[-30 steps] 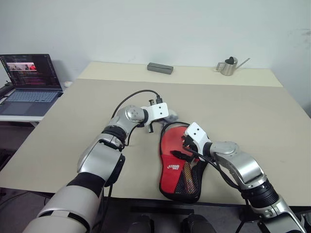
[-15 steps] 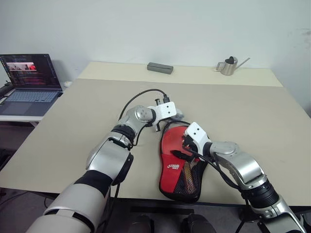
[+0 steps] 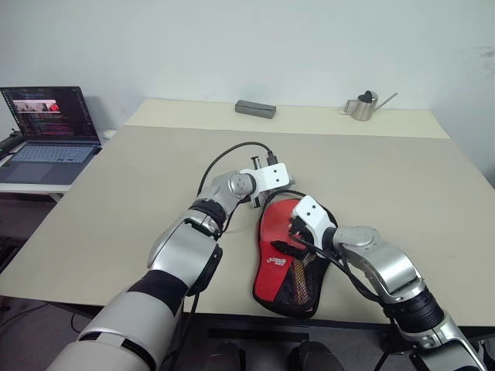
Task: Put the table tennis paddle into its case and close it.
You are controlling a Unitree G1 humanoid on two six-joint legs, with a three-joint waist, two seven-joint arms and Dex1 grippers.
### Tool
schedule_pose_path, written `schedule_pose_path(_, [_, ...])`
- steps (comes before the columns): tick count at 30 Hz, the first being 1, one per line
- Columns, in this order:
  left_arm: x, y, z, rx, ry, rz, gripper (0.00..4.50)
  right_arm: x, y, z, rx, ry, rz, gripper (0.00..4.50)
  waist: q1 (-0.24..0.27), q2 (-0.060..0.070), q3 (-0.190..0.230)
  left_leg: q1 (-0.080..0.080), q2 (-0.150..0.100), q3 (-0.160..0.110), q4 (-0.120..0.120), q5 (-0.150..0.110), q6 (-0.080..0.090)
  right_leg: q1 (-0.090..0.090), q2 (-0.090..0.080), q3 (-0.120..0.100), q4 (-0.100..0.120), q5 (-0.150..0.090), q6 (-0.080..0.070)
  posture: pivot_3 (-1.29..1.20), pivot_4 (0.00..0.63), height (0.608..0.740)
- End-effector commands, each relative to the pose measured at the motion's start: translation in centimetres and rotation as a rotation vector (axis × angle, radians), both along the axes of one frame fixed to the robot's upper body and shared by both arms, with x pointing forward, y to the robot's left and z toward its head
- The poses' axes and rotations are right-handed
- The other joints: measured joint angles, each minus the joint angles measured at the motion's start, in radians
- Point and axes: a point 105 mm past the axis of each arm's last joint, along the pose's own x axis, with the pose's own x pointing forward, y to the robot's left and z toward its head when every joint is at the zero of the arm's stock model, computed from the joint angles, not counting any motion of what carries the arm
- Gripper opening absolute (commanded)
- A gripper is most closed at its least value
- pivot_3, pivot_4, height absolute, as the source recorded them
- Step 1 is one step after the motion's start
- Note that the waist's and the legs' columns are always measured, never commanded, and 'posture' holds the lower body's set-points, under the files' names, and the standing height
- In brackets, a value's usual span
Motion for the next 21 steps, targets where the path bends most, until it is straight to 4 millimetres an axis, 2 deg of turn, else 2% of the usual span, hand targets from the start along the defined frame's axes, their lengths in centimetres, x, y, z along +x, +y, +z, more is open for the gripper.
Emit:
schedule_pose_path(1, [1.4, -1.2, 6.4, -0.040, -0.241, 0.016, 0.07, -1.9, -0.3, -3.1, -0.059, 0.148, 0.029, 4.50, 0.000, 0.000, 0.000, 0.000, 0.000, 0.000, 0.000, 0.000, 0.000, 0.000, 0.000, 0.000, 0.000, 0.000, 0.000, 0.00, 0.150, 0.740])
schedule_pose_path(8, [1.8, -1.2, 7.8, -0.048, -0.331, 0.061, 0.07, -2.3, -0.4, -2.9, -0.066, 0.160, 0.033, 4.50, -0.003, -0.001, 0.001, -0.001, 0.000, 0.000, -0.001, 0.000, 0.000, -0.001, 0.000, 0.000, -0.001, 0.000, -0.001, 0.00, 0.150, 0.740])
schedule_pose_path(14, [1.9, -1.2, 7.4, -0.027, -0.350, 0.077, 0.07, -2.4, -0.3, -2.9, -0.062, 0.166, 0.033, 4.50, -0.005, -0.001, 0.001, -0.003, 0.000, 0.001, -0.002, 0.000, 0.000, -0.003, 0.000, 0.001, -0.001, 0.001, -0.002, 0.00, 0.150, 0.740])
schedule_pose_path(21, [1.1, -4.0, 6.8, -0.054, -0.371, 0.040, 0.07, -2.9, -0.3, -3.0, -0.061, 0.175, 0.033, 4.50, -0.004, -0.002, 0.001, -0.003, 0.000, 0.001, -0.002, 0.000, 0.000, -0.003, 0.000, 0.001, -0.002, 0.001, -0.002, 0.00, 0.150, 0.740])
